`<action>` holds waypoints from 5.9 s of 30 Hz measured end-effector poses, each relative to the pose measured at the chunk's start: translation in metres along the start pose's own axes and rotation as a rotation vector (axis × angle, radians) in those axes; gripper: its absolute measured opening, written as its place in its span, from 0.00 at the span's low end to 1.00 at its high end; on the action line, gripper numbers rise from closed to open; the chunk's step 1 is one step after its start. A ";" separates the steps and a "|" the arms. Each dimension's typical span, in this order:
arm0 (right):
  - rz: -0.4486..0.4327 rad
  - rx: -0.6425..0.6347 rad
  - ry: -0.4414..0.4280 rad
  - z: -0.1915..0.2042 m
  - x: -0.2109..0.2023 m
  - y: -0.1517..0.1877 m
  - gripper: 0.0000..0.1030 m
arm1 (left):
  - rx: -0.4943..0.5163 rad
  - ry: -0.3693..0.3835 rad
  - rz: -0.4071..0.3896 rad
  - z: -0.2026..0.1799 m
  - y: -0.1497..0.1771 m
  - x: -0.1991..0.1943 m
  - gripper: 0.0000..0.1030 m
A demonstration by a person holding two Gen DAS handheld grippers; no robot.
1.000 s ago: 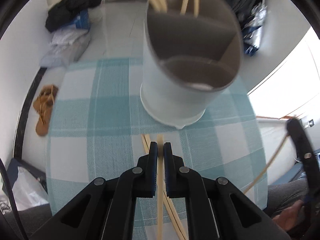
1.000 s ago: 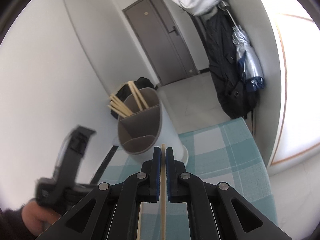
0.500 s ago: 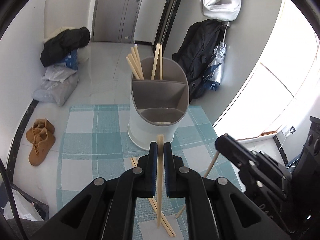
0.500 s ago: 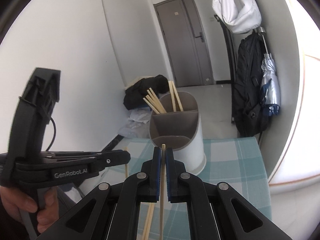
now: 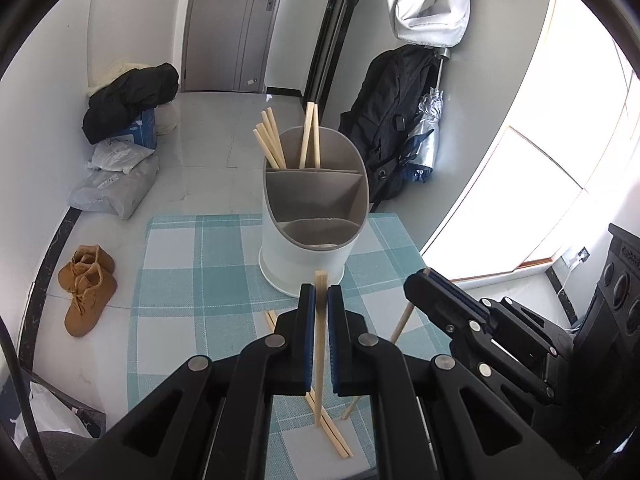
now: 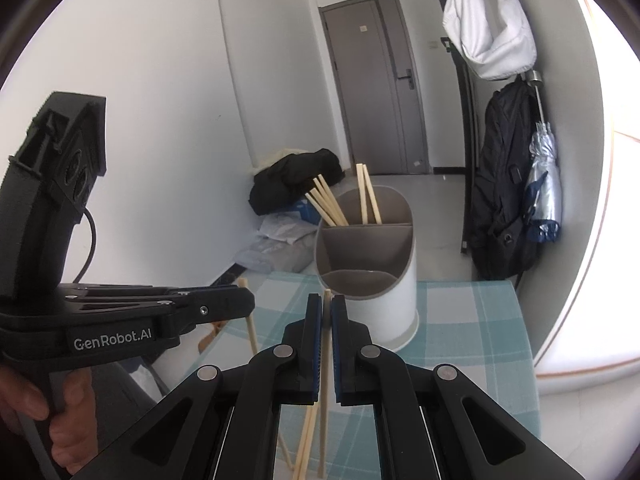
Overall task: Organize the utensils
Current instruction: 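Lift both held chopsticks up over the white holder opening, then open both grippers to drop the chopsticks into the holder, then move both open grippers back down to the remaining chopsticks, then close the right gripper on one of the last two chopsticks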
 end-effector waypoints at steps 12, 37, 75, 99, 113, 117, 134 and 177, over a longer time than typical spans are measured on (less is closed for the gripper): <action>-0.005 0.017 0.006 -0.009 -0.001 -0.002 0.04 | 0.001 0.034 0.037 -0.003 -0.011 0.002 0.02; -0.106 0.068 -0.002 -0.045 -0.015 -0.104 0.04 | 0.084 0.068 -0.014 -0.034 -0.134 -0.010 0.02; 0.026 -0.169 -0.010 -0.033 0.121 -0.182 0.04 | -0.053 0.101 0.019 0.060 -0.171 0.052 0.02; 0.041 0.008 0.039 -0.054 0.085 -0.151 0.42 | -0.122 -0.129 -0.025 0.076 -0.139 0.027 0.66; -0.040 0.025 0.064 -0.032 0.027 -0.126 0.63 | -0.126 -0.251 -0.128 0.063 -0.104 -0.015 0.88; -0.077 0.021 0.078 -0.027 0.013 -0.115 0.69 | -0.113 -0.262 -0.139 0.057 -0.091 -0.017 0.88; -0.067 0.042 0.113 -0.028 -0.009 -0.050 0.74 | -0.064 -0.326 -0.223 0.038 -0.038 -0.024 0.88; 0.543 -0.117 0.148 -0.013 0.147 0.090 0.48 | -0.328 -0.351 0.035 0.127 0.031 0.045 0.88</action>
Point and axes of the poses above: each gripper's, at about its wrist camera, not at the fingertips, and x roughly the way its jaws point, z to its left, y to its underside, the point moved 4 cm from there along x, roughly the way its jaws point, and after that the axes turned 7 degrees about x, right-handed, at the moved point
